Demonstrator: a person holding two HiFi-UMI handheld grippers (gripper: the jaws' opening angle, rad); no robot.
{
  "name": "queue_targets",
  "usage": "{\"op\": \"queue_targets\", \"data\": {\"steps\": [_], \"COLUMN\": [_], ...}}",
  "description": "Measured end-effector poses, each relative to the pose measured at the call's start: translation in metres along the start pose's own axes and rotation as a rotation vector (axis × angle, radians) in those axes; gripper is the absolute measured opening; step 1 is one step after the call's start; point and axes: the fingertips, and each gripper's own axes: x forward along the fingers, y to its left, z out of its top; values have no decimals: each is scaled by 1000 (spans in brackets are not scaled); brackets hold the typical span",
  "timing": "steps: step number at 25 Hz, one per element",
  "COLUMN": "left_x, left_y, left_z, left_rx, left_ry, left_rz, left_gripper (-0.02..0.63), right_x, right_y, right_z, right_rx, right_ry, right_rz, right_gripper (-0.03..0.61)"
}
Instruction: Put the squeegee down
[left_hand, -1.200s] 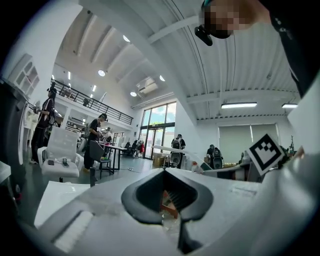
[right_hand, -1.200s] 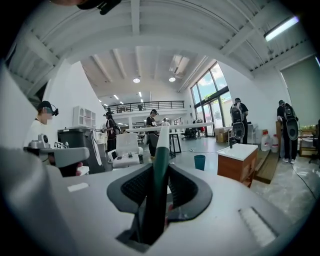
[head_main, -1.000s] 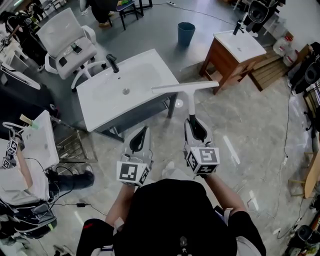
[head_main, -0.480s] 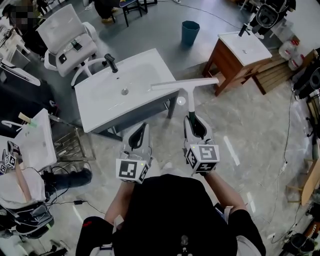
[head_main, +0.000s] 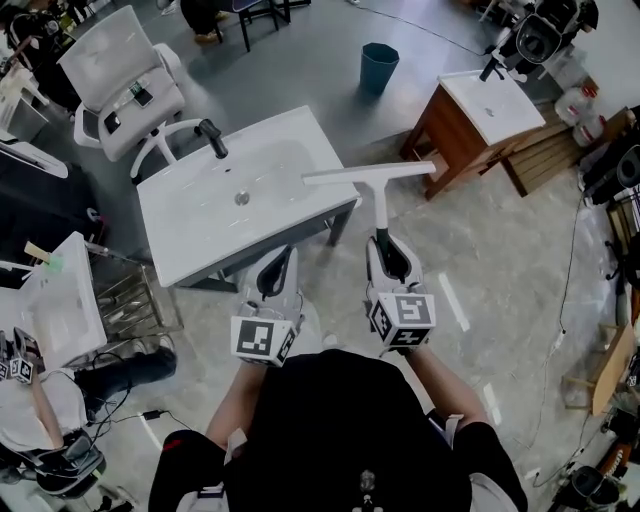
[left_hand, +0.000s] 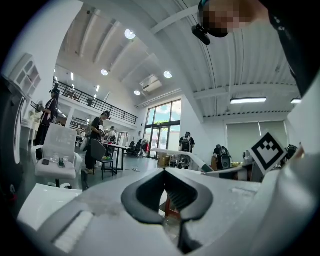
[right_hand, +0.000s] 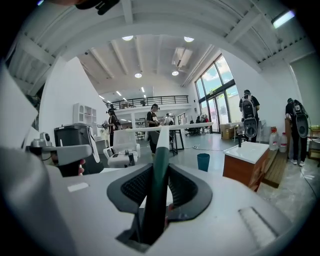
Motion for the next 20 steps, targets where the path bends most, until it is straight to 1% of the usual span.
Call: {"op": "queue_targets", "data": {"steps": [7, 14, 20], "left_x": [55, 103, 127], "left_y": [39, 72, 96], "left_z": [4, 3, 6], "left_rx": [-13, -12, -7], "left_ry": [8, 17, 19], "left_rz": [-23, -85, -114], "left_gripper": [2, 2, 2], "right_x": [63, 120, 157], "right_y": [-4, -8, -8], "right_z": [7, 4, -2], "right_rx": [12, 16, 24], "right_ry": [33, 60, 87], "right_rz": [-10, -56, -75], "right_gripper": [98, 98, 98]}}
